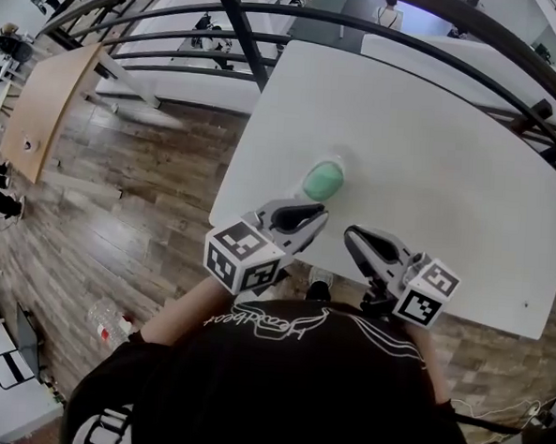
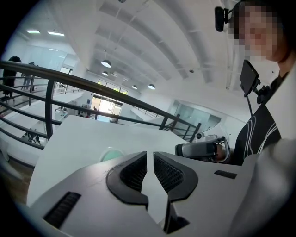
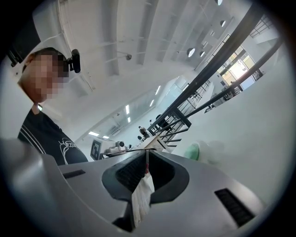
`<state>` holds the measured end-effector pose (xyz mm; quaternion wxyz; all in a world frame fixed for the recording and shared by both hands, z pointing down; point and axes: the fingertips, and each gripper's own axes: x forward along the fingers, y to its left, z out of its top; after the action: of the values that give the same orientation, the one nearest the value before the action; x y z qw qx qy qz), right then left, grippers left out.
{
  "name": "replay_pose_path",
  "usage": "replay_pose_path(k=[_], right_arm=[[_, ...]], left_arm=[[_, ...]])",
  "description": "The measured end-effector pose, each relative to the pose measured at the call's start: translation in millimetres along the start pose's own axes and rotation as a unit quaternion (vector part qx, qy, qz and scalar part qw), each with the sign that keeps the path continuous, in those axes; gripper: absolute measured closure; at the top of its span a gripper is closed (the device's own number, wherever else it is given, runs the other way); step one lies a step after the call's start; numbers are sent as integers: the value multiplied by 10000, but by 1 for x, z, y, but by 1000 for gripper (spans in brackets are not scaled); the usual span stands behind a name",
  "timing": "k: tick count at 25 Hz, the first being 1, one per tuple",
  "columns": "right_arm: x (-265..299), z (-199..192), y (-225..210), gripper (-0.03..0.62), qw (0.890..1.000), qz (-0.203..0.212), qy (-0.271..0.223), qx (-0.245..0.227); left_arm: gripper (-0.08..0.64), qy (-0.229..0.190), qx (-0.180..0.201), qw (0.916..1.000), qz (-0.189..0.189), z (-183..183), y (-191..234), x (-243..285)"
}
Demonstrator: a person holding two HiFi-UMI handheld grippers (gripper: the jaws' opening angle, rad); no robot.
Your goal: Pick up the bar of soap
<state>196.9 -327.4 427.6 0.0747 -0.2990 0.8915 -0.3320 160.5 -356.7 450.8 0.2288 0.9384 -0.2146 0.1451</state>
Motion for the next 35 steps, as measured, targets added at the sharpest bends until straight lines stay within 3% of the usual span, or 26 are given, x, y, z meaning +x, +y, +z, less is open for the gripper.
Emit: replay_pose_path(k=[4,9,14,23,35], right_arm=[[1,4,-11,572,10000,25,23,78],[3,14,-27,572,9998,68,59,157],[12,21,-57,572,9994,158,151,259],[19,27,-77,572,9988,262,282,298],[19,19,-84,572,9982,331,365,330]], left_arm=[[457,197,158,9995,173,-3,13,10],[368,615,580,9937,736,-19,41,22],[304,591,772,9907,954,-1,64,47],[281,1368,1339,9730,1293,-28,90,67],[281,1746,1243,9677,1330,-55,94,73]])
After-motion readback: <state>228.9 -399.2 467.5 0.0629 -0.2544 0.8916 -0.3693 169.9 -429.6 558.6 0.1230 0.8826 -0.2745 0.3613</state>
